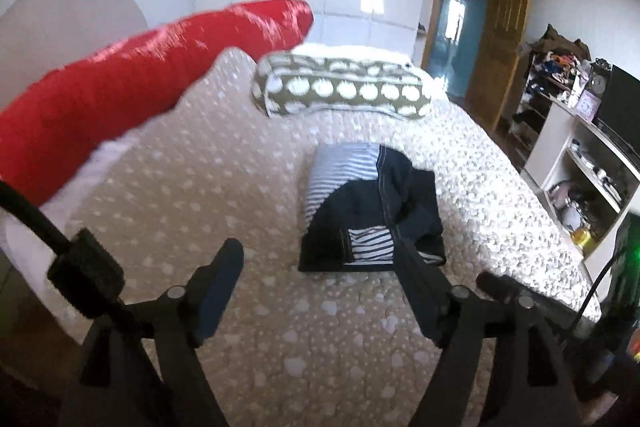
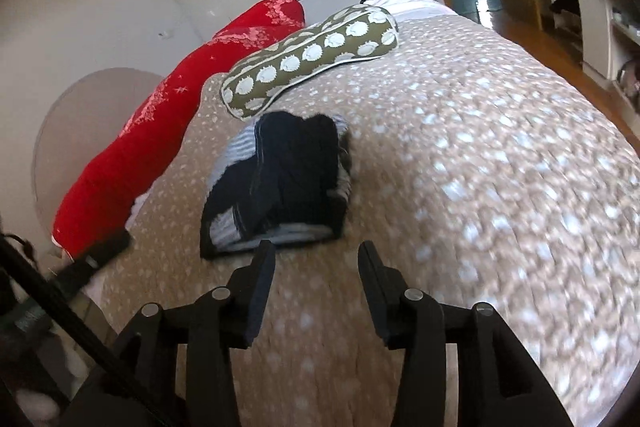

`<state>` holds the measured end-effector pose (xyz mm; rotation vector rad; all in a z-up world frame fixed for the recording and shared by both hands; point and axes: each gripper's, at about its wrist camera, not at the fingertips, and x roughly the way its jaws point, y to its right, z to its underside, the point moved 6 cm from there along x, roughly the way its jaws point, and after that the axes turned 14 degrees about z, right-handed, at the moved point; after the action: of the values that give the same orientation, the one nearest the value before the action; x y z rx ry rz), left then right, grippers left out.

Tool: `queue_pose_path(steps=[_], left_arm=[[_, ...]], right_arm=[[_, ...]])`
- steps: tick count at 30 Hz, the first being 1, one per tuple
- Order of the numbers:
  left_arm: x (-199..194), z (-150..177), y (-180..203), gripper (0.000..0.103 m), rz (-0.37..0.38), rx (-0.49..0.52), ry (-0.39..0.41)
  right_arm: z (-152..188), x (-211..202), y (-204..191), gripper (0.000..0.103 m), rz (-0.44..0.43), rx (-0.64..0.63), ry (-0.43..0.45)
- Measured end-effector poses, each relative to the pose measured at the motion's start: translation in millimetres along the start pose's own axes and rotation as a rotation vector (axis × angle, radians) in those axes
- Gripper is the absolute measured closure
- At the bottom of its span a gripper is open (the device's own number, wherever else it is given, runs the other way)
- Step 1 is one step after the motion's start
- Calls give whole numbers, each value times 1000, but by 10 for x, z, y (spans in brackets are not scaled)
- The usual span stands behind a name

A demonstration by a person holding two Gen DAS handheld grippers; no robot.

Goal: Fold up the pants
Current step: 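Release the folded bundle and pull both grippers back from it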

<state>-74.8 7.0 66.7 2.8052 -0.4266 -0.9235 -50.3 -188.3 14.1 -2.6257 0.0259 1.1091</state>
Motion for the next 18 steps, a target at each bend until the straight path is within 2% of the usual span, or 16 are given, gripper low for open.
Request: queue_pose_path(steps=[3,5,11,14,18], left_arm=[[-231,-25,32,20,-34,5,44],[-359,-42,50,14,-54,-2,78],[-594,-33,-6,9,-134,-22,152],[-533,18,5,9,-50,-44,112],[-374,124,-3,9,-25,-60,41]], right_arm=[[133,-99,-7,53,20,-14,-3],[205,-157,-20,53,23,-28,-6],[278,-311,-88,50,44,-74,28],[280,-344,-110,46,54,-86,42],[304,-299,-105,45,66,-83,27]])
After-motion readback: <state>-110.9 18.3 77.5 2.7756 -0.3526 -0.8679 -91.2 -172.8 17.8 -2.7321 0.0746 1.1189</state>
